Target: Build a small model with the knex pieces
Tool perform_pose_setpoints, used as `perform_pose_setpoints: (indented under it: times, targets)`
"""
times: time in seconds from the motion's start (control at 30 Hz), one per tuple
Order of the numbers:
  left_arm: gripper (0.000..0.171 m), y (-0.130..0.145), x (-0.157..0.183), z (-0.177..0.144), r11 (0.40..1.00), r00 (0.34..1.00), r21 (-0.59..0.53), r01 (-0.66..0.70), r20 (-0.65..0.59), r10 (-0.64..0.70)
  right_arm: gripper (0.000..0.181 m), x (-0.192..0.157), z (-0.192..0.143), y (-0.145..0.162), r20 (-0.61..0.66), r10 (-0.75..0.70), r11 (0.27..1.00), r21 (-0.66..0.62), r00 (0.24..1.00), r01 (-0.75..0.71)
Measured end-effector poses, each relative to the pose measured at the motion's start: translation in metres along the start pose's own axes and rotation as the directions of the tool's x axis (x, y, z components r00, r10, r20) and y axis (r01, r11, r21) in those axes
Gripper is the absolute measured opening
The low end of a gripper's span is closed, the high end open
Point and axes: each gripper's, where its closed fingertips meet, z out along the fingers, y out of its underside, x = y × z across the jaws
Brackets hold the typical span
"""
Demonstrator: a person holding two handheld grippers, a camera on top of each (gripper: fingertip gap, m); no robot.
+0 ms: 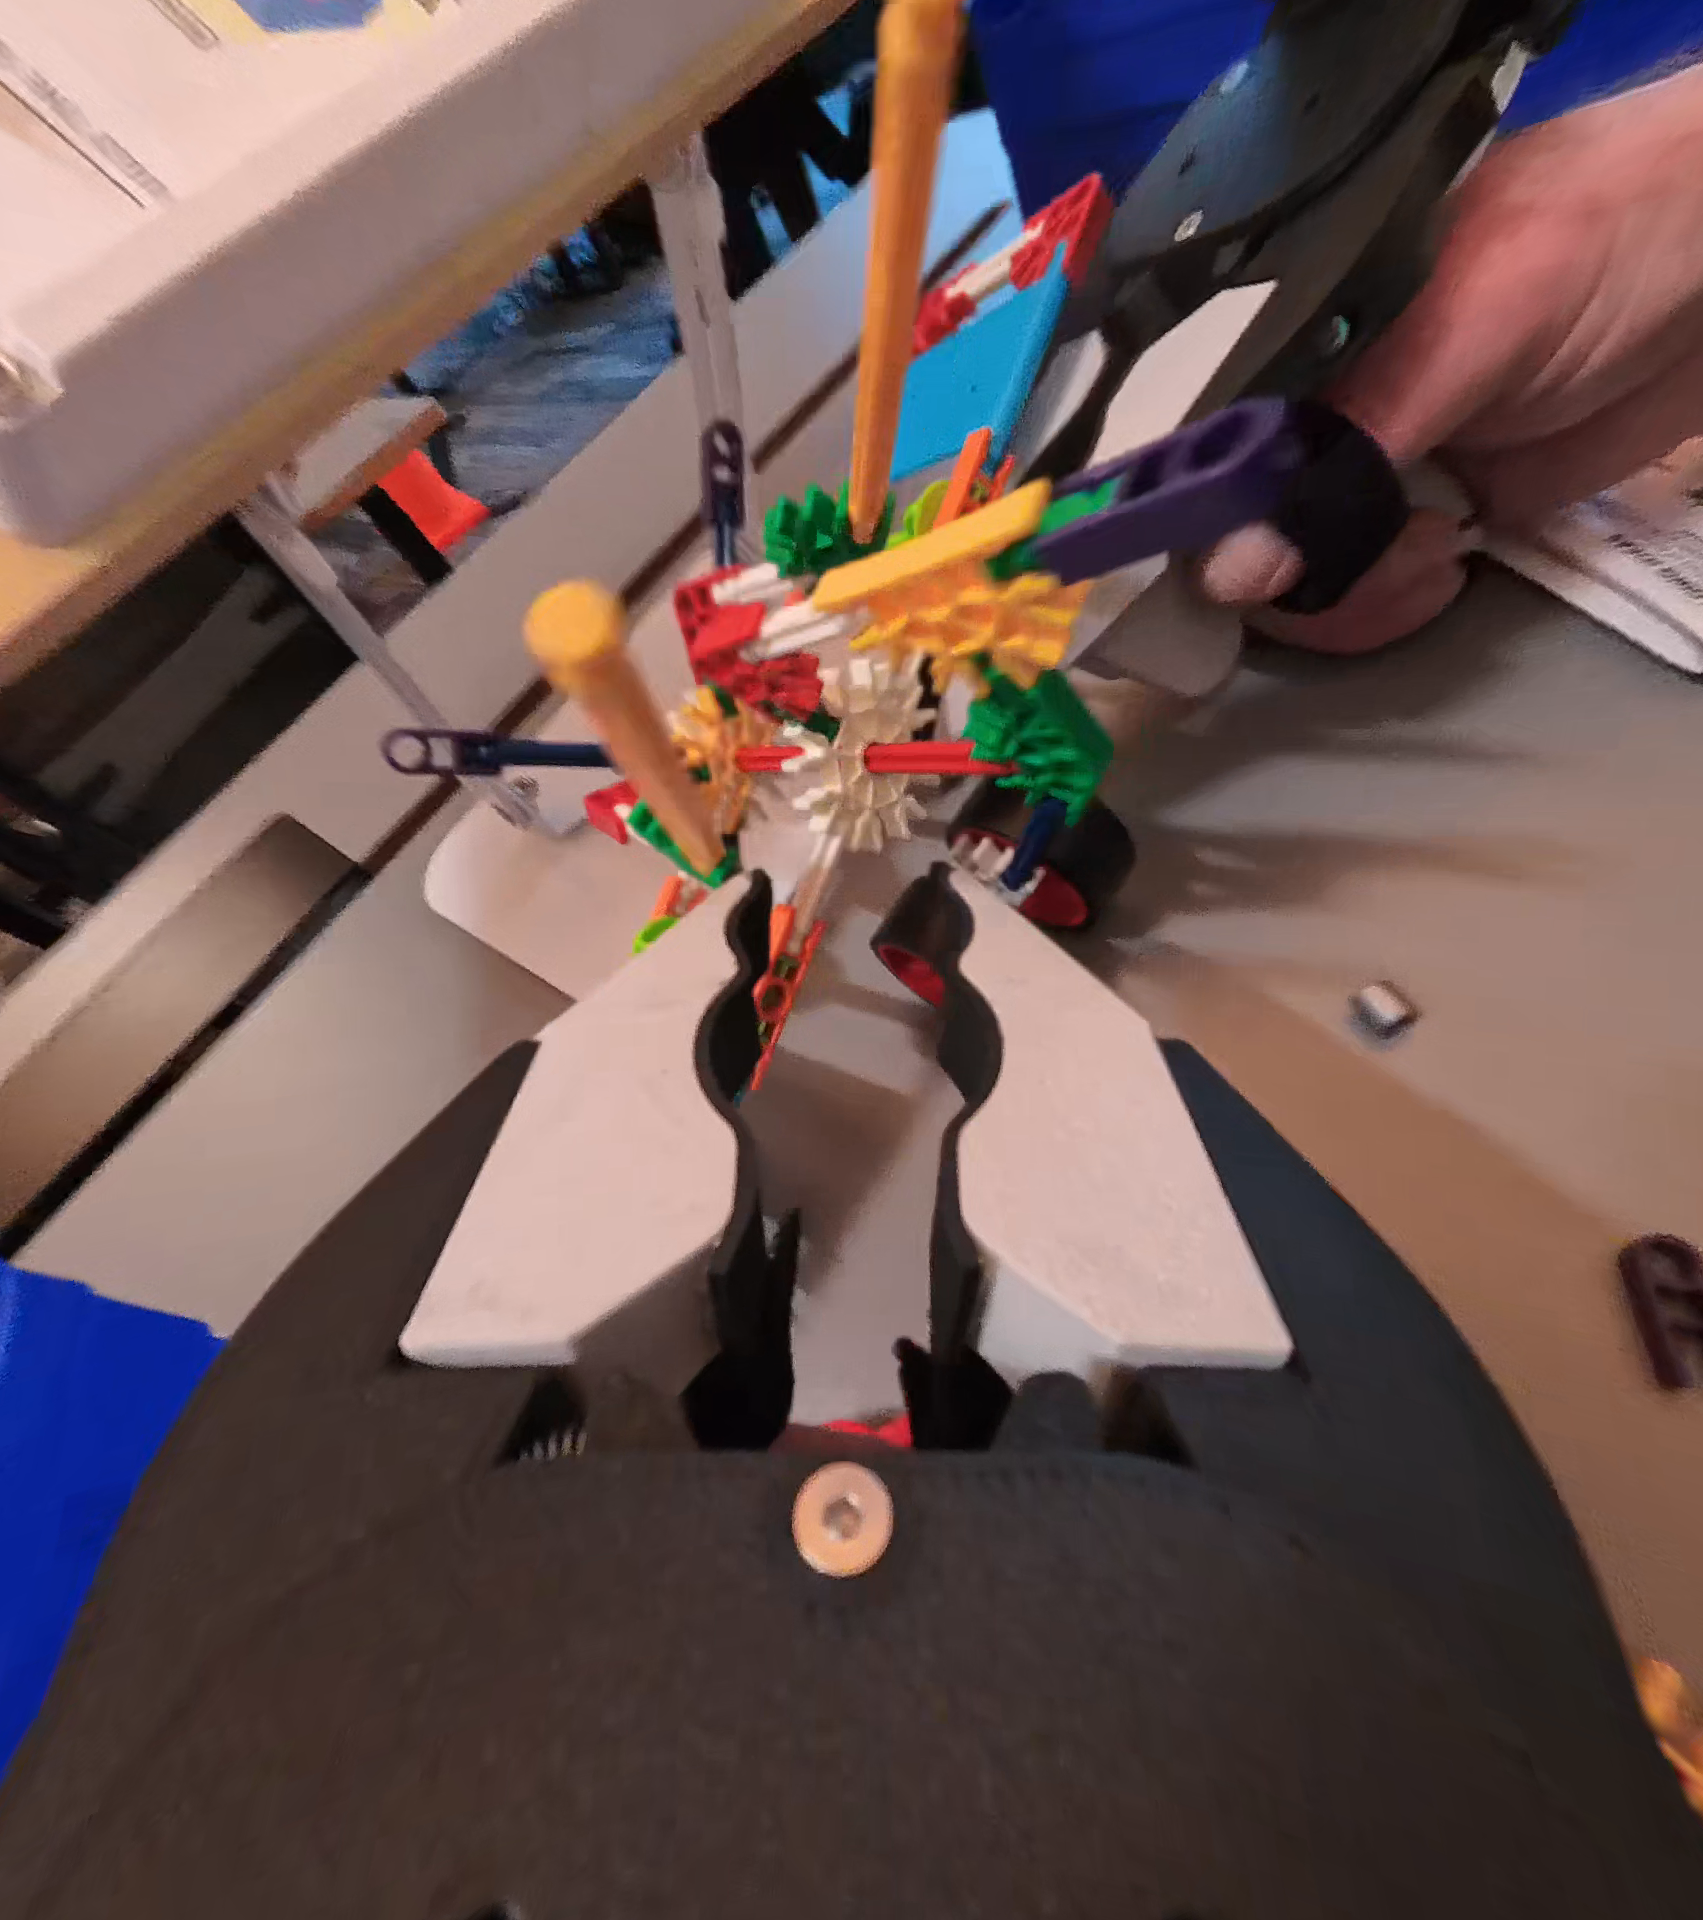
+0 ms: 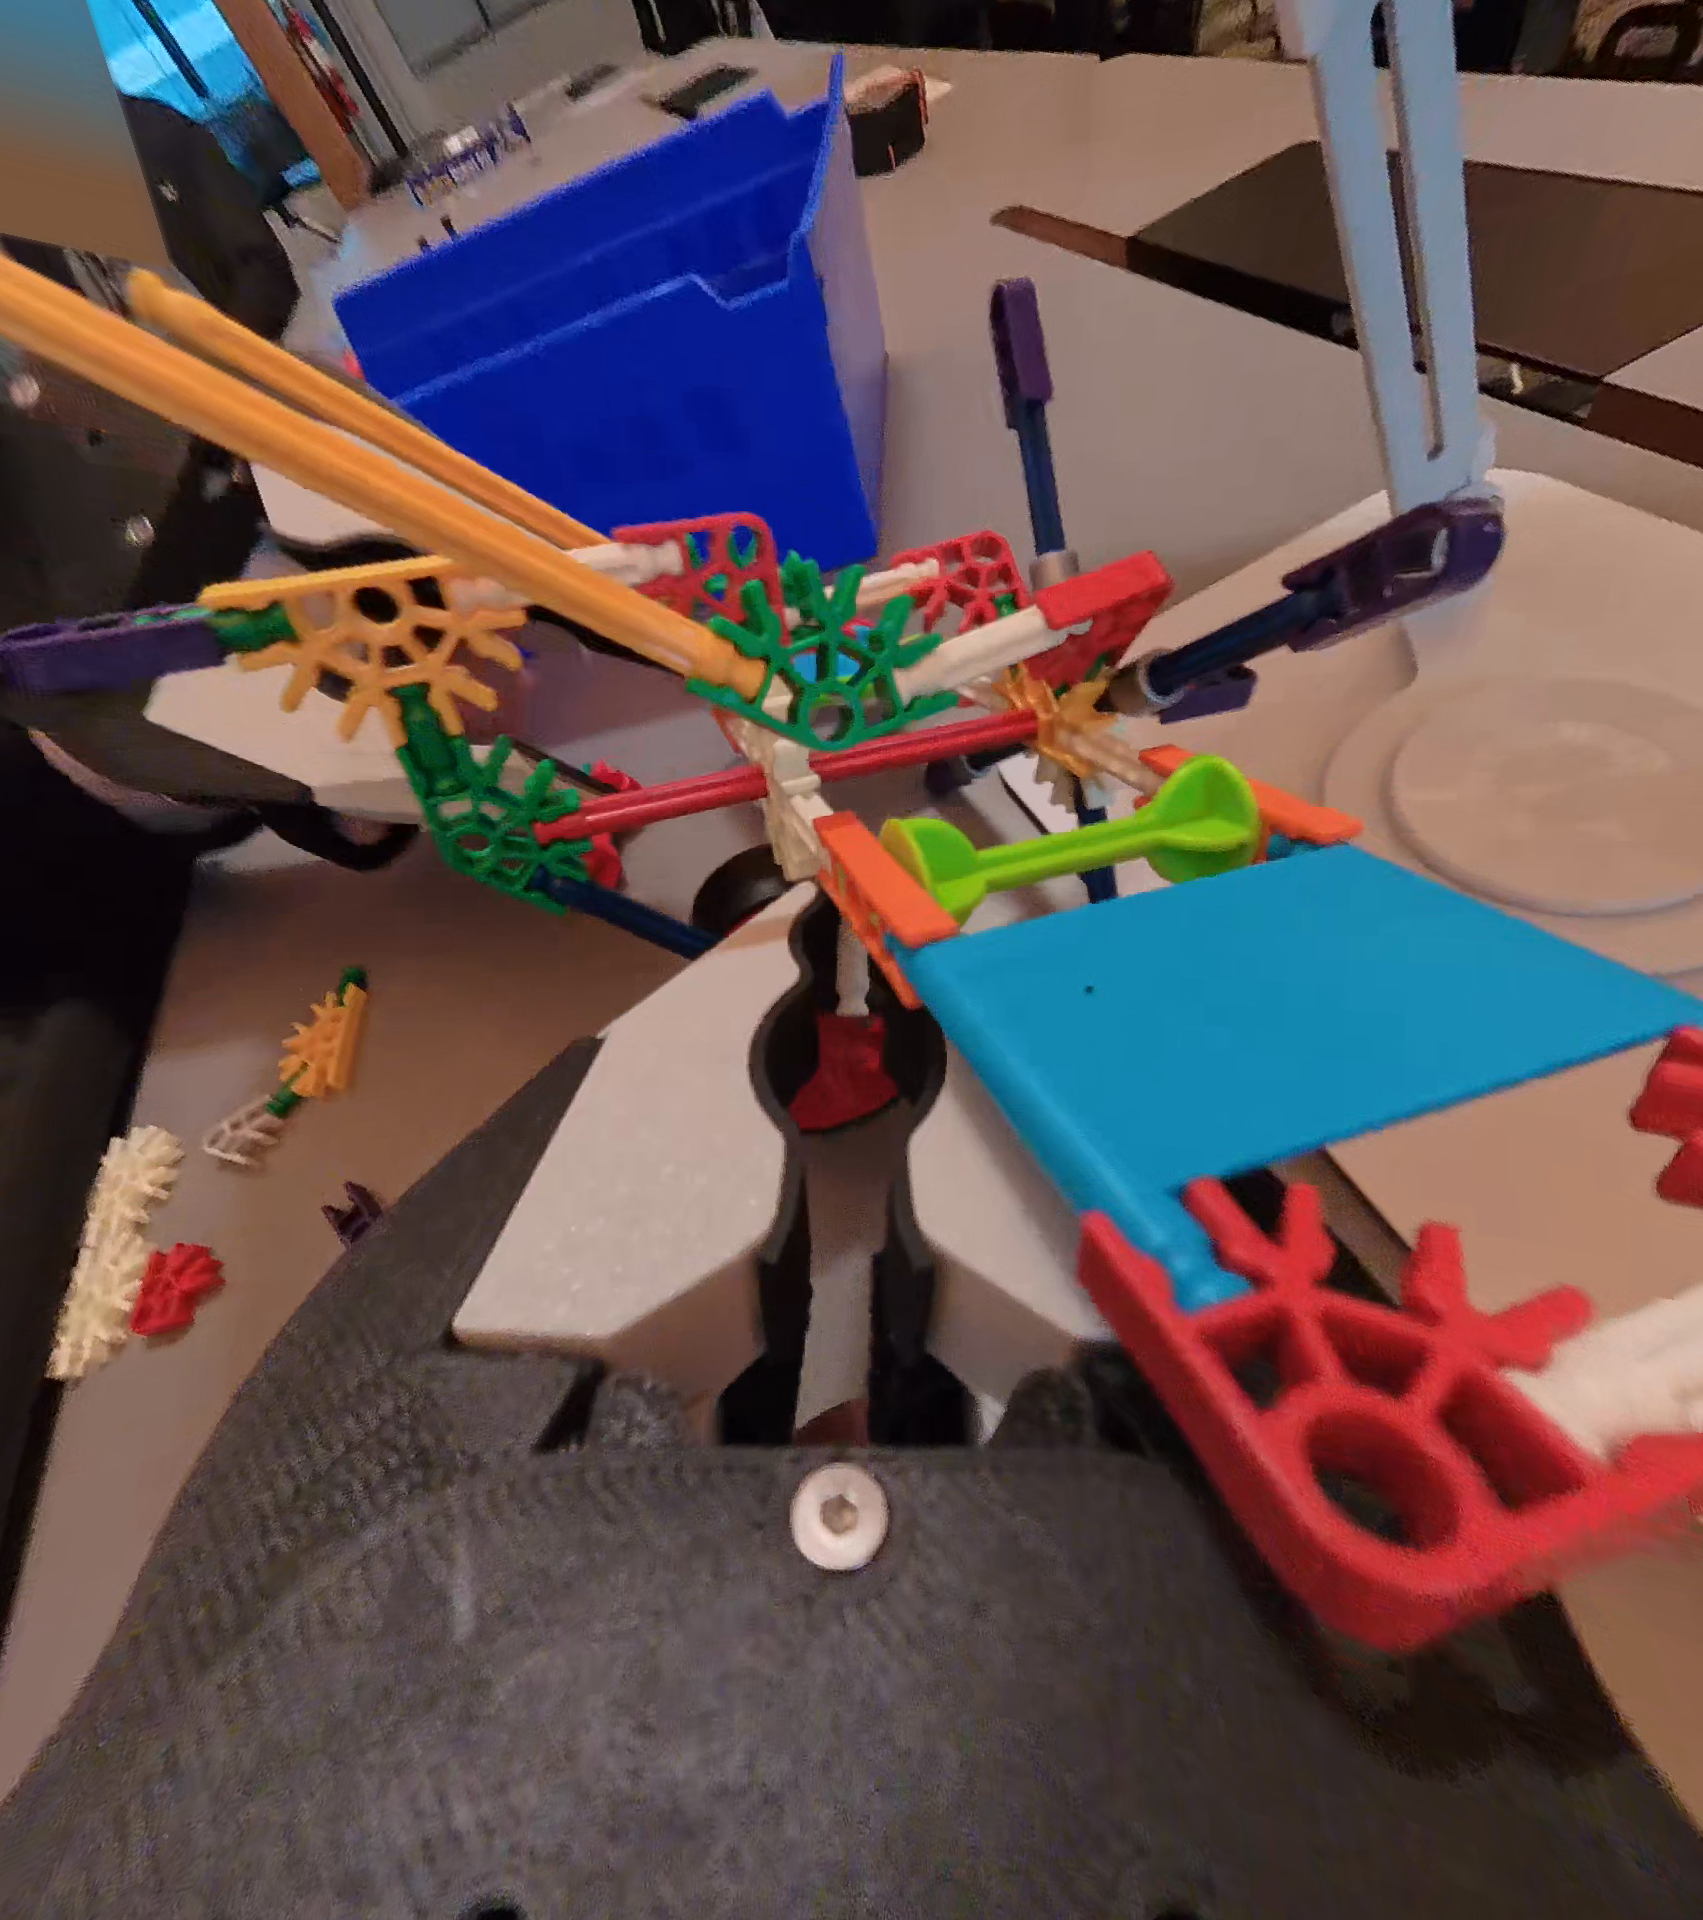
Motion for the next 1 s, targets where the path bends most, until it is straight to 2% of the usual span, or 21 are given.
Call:
perform_pose_setpoints:
  times: [0.13,0.43,1.0]
  targets:
    - [0.021,-0.004,-0.005,0.008,0.998,0.996,0.016,-0.065,0.06,0.063,0.0,-0.001,0.002,-0.004,0.022,0.024,1.0,0.018,0.999,-0.025]
    - [0.014,0.003,-0.015,0.019,0.994,0.989,0.022,-0.109,0.105,0.106,0.0,-0.002,0.012,-0.007,0.014,0.088,0.996,0.028,0.996,-0.089]
    - [0.012,-0.001,-0.036,0.022,0.996,0.984,0.065,-0.064,0.168,0.052,0.002,0.005,0.021,-0.023,0.02,0.213,0.968,0.131,0.977,-0.214]
